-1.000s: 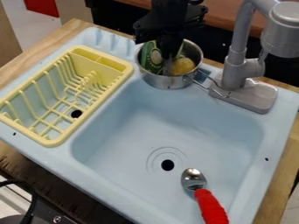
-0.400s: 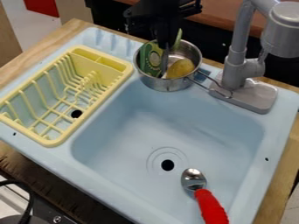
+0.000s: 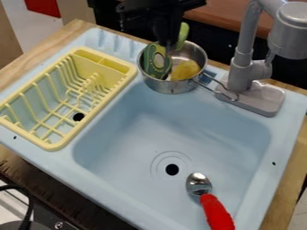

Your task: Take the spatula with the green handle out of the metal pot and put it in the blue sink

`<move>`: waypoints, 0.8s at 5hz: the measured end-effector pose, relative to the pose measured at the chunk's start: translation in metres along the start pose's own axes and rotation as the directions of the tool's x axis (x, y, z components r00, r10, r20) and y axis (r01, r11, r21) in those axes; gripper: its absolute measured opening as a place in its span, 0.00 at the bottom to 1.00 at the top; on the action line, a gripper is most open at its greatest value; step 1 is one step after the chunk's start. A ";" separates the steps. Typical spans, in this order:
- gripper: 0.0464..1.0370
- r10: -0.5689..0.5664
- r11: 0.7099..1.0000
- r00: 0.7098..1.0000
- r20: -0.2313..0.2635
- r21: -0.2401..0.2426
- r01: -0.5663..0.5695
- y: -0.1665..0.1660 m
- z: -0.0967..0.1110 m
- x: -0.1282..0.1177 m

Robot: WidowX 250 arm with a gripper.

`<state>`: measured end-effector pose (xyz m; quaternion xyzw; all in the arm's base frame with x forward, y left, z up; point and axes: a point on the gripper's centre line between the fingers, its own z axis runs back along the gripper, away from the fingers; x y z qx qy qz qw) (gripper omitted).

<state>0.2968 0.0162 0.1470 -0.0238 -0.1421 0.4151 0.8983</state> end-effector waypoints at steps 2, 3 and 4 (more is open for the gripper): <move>0.01 -0.166 0.985 0.986 -0.019 -0.053 0.164 0.035 0.013 -0.038; 0.01 -0.282 0.958 0.960 -0.006 -0.058 0.281 0.061 0.008 -0.059; 0.01 -0.316 0.948 0.949 0.013 -0.043 0.317 0.073 -0.002 -0.062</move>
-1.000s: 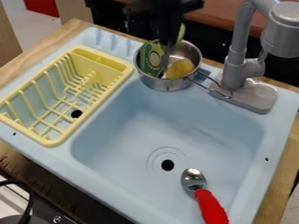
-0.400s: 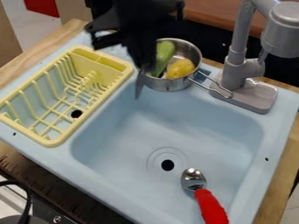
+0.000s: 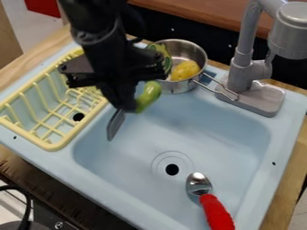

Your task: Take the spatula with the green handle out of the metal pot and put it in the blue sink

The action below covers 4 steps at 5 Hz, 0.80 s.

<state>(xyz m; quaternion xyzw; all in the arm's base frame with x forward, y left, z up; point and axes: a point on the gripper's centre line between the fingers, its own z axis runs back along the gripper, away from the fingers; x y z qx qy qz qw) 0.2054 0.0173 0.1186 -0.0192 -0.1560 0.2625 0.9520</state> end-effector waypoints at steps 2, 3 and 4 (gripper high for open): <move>0.01 -0.044 0.997 0.997 0.067 0.072 0.040 0.009 -0.037 -0.016; 0.01 -0.061 0.993 0.993 0.102 0.105 0.050 0.008 -0.052 -0.012; 0.01 -0.062 0.988 0.990 0.130 0.149 0.042 0.012 -0.070 -0.005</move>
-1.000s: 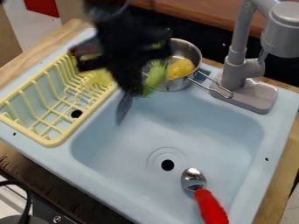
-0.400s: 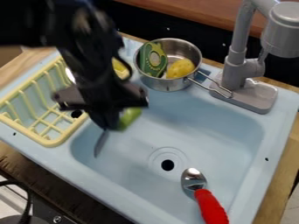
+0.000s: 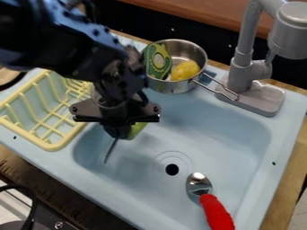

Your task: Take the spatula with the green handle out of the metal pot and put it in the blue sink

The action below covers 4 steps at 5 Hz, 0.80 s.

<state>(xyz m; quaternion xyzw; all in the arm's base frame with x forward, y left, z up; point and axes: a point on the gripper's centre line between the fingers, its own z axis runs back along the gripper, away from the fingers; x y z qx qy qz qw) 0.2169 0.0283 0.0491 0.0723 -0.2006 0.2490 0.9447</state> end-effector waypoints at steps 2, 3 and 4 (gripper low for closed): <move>0.03 -0.013 0.999 0.999 -0.035 0.049 0.014 0.013 -0.011 0.000; 0.17 -0.010 0.999 0.998 -0.066 0.047 0.014 0.016 -0.006 0.005; 0.41 -0.023 0.999 0.996 -0.089 0.040 0.027 0.016 -0.001 0.006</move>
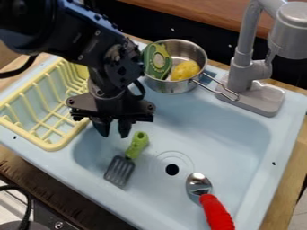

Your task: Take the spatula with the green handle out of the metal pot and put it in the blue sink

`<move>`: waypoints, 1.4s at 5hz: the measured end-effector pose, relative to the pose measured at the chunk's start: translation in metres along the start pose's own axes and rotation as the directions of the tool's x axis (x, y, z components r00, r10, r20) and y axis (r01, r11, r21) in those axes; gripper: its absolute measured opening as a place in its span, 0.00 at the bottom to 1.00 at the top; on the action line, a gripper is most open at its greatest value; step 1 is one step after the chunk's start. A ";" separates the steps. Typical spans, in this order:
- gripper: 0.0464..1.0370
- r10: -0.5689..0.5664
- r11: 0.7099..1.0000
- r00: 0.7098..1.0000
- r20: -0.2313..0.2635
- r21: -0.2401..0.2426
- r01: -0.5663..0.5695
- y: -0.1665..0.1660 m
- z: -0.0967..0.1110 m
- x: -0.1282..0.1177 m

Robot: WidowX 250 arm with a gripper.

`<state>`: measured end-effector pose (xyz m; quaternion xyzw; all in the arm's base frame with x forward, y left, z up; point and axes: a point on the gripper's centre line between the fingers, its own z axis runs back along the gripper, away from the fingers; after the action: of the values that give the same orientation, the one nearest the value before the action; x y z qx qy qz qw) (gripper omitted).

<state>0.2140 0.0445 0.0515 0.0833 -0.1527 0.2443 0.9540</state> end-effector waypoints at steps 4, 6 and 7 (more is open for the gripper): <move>0.96 -0.022 0.992 0.999 -0.028 -0.126 0.019 -0.003 0.046 0.001; 0.96 -0.018 0.987 0.999 -0.028 -0.160 0.013 -0.009 0.055 0.006; 0.96 0.015 0.987 0.999 -0.034 -0.157 -0.020 0.001 0.055 0.021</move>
<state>0.2167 0.0419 0.1099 0.0027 -0.1566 0.2411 0.9578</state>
